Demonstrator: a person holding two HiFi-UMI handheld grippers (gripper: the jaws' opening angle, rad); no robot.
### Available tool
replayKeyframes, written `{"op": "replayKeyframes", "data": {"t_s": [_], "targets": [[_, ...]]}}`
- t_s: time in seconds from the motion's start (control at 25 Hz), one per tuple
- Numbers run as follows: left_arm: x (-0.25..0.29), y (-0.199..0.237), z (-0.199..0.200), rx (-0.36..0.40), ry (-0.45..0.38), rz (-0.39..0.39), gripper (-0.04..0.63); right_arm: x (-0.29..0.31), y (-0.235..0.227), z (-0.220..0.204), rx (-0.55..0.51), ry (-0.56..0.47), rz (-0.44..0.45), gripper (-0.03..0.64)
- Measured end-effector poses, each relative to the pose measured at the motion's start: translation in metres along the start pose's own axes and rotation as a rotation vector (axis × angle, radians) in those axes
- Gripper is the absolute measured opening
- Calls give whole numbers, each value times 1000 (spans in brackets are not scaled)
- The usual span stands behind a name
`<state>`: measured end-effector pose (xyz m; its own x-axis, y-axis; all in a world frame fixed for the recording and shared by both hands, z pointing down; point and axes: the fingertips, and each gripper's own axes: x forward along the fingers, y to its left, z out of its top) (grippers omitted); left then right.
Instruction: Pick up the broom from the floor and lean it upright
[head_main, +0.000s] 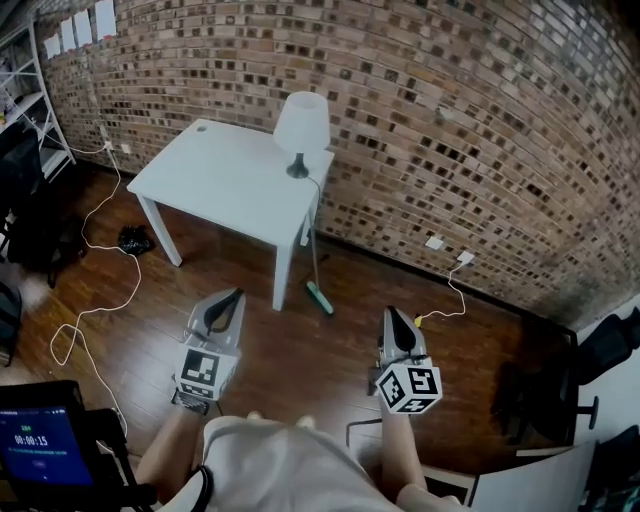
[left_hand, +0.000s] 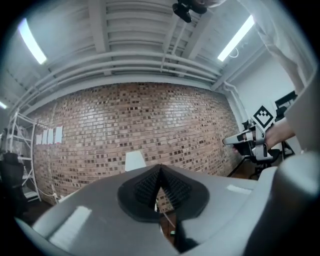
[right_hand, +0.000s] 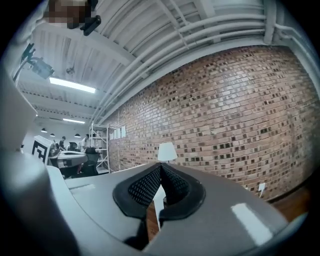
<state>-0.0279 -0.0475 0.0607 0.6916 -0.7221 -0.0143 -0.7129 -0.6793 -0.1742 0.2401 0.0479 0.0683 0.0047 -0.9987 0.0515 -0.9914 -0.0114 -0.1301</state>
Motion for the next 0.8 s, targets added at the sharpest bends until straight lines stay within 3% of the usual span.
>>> {"op": "replayKeyframes", "data": {"t_s": [0.16, 0.36, 0.52, 0.8], "targets": [[-23, 10, 5, -84, 0, -10, -2, -26, 11, 12, 11, -8, -62, 12], [-49, 3, -18, -99, 42, -65, -2, -60, 29, 14, -37, 6, -104, 12], [-76, -9, -33, -153, 80, -40, -2, -86, 38, 1, -50, 32, -110, 12], [-117, -64, -24, -140, 72, -69, -2, -149, 43, -3, -117, 13, -98, 12]]}}
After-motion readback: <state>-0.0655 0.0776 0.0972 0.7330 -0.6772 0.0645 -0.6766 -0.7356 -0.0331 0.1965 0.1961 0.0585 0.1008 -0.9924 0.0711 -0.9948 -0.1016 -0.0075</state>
